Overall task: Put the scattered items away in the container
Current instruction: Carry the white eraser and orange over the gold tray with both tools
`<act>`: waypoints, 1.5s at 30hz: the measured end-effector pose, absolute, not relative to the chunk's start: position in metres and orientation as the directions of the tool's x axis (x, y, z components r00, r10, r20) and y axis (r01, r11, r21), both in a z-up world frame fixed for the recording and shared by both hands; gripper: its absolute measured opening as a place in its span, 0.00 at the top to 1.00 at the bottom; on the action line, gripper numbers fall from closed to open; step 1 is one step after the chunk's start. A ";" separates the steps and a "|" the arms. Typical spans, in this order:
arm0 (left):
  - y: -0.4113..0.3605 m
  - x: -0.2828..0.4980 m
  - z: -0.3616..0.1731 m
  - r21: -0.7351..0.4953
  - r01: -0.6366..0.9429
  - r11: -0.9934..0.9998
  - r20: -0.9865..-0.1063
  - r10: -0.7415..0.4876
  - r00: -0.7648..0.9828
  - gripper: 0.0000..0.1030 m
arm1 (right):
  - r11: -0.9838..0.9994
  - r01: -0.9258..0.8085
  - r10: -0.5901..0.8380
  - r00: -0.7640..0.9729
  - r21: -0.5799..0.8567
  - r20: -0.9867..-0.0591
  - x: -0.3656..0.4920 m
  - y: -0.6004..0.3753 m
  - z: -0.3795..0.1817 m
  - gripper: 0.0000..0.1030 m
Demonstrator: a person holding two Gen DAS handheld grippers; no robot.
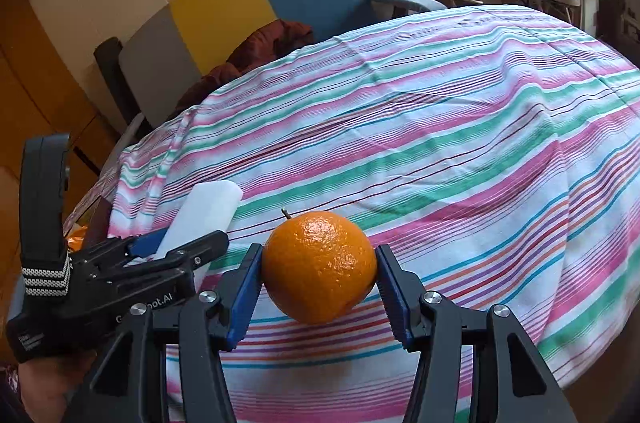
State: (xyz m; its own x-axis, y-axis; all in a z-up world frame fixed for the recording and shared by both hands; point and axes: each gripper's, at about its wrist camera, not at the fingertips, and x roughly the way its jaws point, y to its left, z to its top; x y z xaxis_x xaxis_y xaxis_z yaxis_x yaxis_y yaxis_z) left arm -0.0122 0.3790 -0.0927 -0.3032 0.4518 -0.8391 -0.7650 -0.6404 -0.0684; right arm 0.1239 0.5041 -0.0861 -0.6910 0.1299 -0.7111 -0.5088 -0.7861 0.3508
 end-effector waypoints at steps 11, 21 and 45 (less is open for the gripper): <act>0.279 -0.018 -0.043 -0.131 -0.689 -0.713 -0.776 0.507 -0.376 0.43 | -0.850 -0.364 0.008 -0.732 0.381 -0.681 0.089 0.424 -0.055 0.46; 0.156 -0.045 -0.025 -0.165 -0.544 -0.823 -0.751 0.462 -0.472 0.43 | -0.914 -0.164 -0.133 -0.744 0.372 -0.655 0.004 0.337 -0.017 0.46; 0.076 -0.026 -0.037 -0.246 -0.543 -0.803 -0.708 0.532 -0.465 0.32 | -0.913 -0.063 -0.228 -0.742 0.404 -0.630 -0.042 0.277 -0.016 0.57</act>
